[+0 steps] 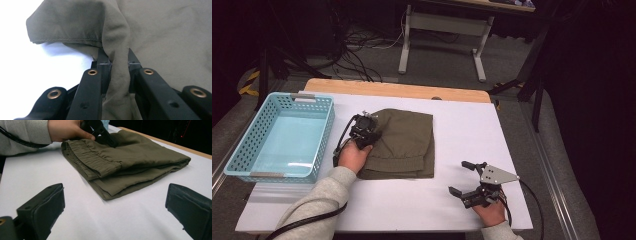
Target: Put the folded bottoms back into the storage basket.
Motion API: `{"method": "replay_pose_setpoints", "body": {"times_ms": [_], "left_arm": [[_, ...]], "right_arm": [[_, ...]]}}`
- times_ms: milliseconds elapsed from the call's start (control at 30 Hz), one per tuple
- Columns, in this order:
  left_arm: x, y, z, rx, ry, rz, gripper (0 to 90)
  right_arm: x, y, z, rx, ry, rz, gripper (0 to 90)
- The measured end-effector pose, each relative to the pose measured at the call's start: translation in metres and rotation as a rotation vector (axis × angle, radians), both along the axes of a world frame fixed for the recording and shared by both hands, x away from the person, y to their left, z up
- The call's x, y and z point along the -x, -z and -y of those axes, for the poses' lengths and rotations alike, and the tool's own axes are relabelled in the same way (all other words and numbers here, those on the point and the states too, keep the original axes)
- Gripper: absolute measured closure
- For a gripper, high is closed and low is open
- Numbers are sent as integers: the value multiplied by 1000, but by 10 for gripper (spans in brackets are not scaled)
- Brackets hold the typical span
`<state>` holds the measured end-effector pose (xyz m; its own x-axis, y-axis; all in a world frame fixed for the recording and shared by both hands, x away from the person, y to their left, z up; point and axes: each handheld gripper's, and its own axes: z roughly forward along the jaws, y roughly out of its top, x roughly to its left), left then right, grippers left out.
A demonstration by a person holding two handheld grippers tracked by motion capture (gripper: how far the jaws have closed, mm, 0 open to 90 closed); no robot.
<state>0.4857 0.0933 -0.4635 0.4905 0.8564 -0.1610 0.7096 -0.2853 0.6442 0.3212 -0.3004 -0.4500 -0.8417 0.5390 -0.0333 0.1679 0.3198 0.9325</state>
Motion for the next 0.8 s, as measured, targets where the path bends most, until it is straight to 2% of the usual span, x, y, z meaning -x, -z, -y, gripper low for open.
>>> {"method": "replay_pose_setpoints", "body": {"times_ms": [333, 800], "left_arm": [[0, -2, -6, 55, -10, 2, 813], [11, -25, -12, 144, 0, 93, 819]], "right_arm": [[0, 0, 0, 1, 0, 2, 31], [0, 0, 0, -1, 1, 2, 31]]}}
